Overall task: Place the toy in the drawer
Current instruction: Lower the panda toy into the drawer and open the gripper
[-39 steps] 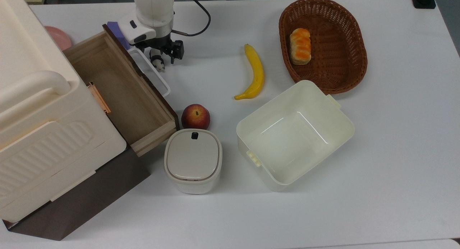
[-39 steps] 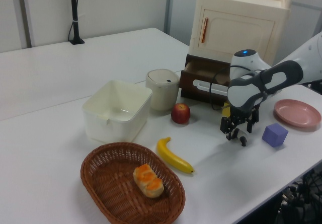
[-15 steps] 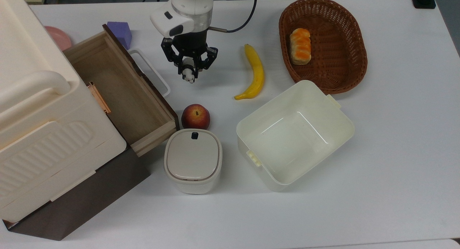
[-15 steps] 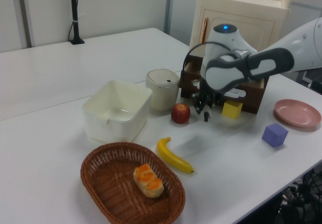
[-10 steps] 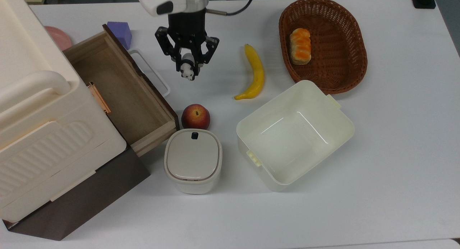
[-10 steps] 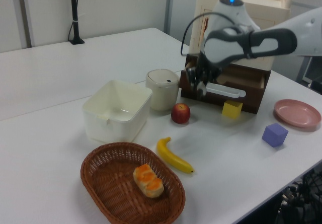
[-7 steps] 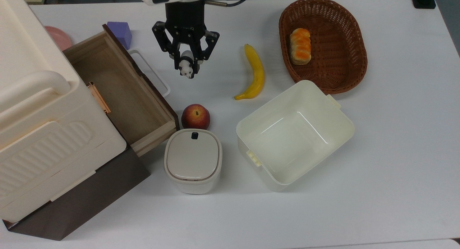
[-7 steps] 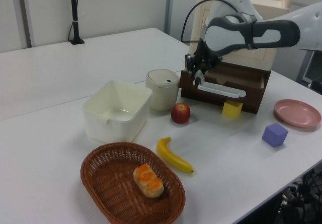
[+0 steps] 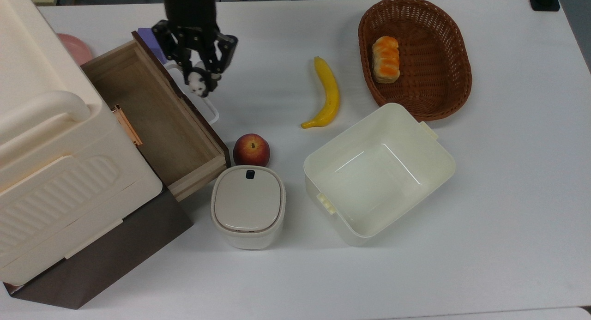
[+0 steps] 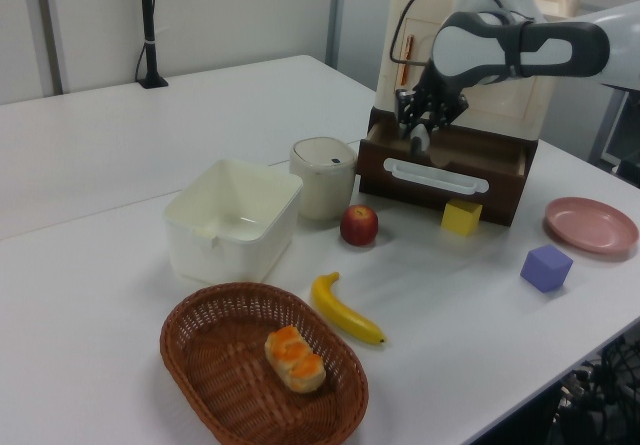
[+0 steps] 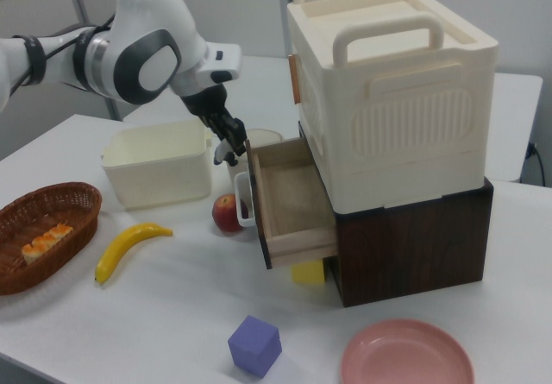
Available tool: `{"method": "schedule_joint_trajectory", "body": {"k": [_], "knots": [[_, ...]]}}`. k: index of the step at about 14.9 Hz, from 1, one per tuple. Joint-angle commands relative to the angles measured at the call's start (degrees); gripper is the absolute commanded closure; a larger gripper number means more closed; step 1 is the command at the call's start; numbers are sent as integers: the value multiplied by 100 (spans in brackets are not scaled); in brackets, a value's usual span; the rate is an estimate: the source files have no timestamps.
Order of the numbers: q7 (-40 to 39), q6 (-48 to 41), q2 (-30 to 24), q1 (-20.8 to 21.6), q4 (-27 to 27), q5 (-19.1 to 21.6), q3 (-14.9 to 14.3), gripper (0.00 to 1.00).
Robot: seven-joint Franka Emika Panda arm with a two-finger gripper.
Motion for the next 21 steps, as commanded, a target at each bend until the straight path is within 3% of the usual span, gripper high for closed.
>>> {"method": "schedule_joint_trajectory", "body": {"k": [1,5,10,17,18,19,20,21], "knots": [[-532,-194,-52,-135,81,177,-305,75],[-893,-185,-9,-267,160,186,-649,75],[-1245,-176,307,-539,99,177,-658,75],[-1359,-168,466,-548,2,116,-658,74],[-1359,-176,466,-548,2,116,-658,70],[-1359,-176,466,-548,2,116,-658,53],[-1342,-176,466,-540,2,116,-658,17],[-1333,-185,466,-531,11,116,-658,0]]}}
